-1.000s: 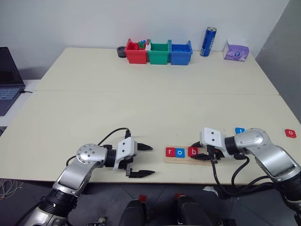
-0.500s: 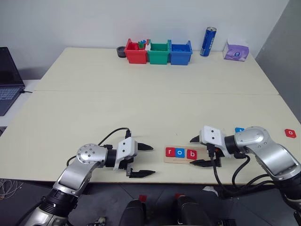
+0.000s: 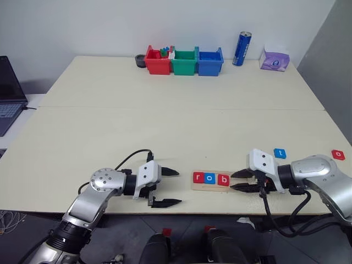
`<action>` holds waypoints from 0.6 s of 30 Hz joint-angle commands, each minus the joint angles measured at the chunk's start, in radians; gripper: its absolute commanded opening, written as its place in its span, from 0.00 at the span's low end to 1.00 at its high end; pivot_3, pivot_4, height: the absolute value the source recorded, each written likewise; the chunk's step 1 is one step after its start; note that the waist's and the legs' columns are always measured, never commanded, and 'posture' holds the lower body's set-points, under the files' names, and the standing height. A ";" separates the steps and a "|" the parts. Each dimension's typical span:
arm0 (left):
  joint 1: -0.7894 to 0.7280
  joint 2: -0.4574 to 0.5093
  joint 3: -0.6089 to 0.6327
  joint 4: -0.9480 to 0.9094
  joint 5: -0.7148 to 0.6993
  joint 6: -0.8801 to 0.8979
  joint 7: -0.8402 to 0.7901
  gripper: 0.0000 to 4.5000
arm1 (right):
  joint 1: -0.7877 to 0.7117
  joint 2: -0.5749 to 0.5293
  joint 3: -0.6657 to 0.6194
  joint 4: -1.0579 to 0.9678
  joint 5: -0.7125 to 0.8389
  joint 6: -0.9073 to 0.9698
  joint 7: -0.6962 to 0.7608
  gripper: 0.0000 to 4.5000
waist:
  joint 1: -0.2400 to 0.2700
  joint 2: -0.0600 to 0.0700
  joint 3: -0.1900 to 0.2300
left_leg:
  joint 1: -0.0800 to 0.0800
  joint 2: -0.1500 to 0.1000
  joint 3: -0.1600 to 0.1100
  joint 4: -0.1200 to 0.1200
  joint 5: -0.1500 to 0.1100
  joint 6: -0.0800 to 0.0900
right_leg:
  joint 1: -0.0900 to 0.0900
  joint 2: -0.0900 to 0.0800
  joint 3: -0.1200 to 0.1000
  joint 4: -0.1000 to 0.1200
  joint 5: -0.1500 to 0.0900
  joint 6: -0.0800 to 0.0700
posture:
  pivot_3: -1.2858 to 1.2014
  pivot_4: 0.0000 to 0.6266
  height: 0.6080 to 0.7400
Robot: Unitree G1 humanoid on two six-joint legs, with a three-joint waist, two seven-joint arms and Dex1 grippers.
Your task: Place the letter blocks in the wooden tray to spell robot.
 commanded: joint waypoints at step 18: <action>-0.006 -0.004 0.010 -0.025 -0.001 -0.022 0.010 1.00 | -0.012 -0.001 0.093 0.034 -0.123 -0.062 -0.076 0.00 | 0.000 0.000 0.000 | 0.000 0.000 0.000 0.000 0.000 0.000 | 0.000 0.000 0.000 0.000 0.000 0.000 | 0.52 0.24 1.00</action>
